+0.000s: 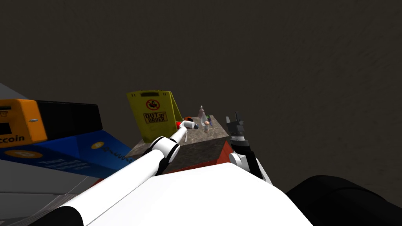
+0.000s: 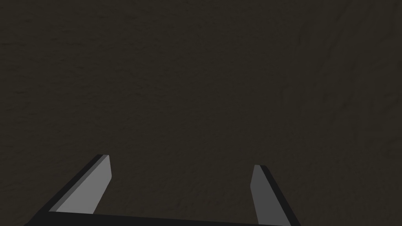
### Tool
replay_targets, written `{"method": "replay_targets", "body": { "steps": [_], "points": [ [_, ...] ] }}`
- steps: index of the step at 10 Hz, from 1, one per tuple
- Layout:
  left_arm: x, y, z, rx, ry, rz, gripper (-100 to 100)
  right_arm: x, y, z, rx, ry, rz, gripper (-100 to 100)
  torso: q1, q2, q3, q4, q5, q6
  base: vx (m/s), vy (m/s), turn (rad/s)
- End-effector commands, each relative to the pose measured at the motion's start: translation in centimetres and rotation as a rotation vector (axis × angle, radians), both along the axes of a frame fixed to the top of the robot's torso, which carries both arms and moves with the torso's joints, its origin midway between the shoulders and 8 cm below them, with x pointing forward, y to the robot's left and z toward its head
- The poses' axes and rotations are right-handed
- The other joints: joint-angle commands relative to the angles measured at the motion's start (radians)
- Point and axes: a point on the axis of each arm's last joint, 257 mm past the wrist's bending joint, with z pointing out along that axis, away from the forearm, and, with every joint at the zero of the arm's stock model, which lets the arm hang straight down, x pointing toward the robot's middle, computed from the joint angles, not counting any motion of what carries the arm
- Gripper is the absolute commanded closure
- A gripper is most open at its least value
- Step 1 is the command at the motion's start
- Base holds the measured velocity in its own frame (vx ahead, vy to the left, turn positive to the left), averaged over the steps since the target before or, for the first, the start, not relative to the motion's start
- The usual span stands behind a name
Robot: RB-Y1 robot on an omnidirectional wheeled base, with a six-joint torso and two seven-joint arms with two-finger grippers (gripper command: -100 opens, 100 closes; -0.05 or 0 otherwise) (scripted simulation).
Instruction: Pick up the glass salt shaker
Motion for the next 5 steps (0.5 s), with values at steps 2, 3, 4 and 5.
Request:
{"method": "replay_targets", "body": {
  "steps": [2, 3, 4, 5],
  "points": [
    [-0.2, -0.3, -0.2, -0.003, 0.004, 0.027, -100, 0.0, 0.0, 0.0, 0.0, 0.0, 0.0, 0, 0.001, 0.0, 0.0, 0.0, 0.0, 0.001, 0.017, 0.057, -0.106],
    [-0.39, -0.59, -0.37, 0.02, -0.004, 0.022, -100, 0.0, 0.0, 0.0, 0.0, 0.0, 0.0, 0, 0.001, 0.0, 0.0, 0.0, 0.0, 0.0, 0.027, 0.073, -0.123],
    [-0.39, -0.59, -0.37, 0.002, 0.002, 0.042, -100, 0.0, 0.0, 0.0, 0.0, 0.0, 0.0, 0, 0.002, -0.001, 0.0, 0.0, 0.0, 0.0, 0.016, 0.072, -0.077],
    [-0.39, -0.59, -0.37, -0.002, 0.004, 0.047, -100, 0.0, 0.0, 0.0, 0.0, 0.0, 0.0, 0, 0.002, 0.0, 0.0, 0.0, 0.0, 0.0, 0.007, 0.036, 0.006]
  ]
}}
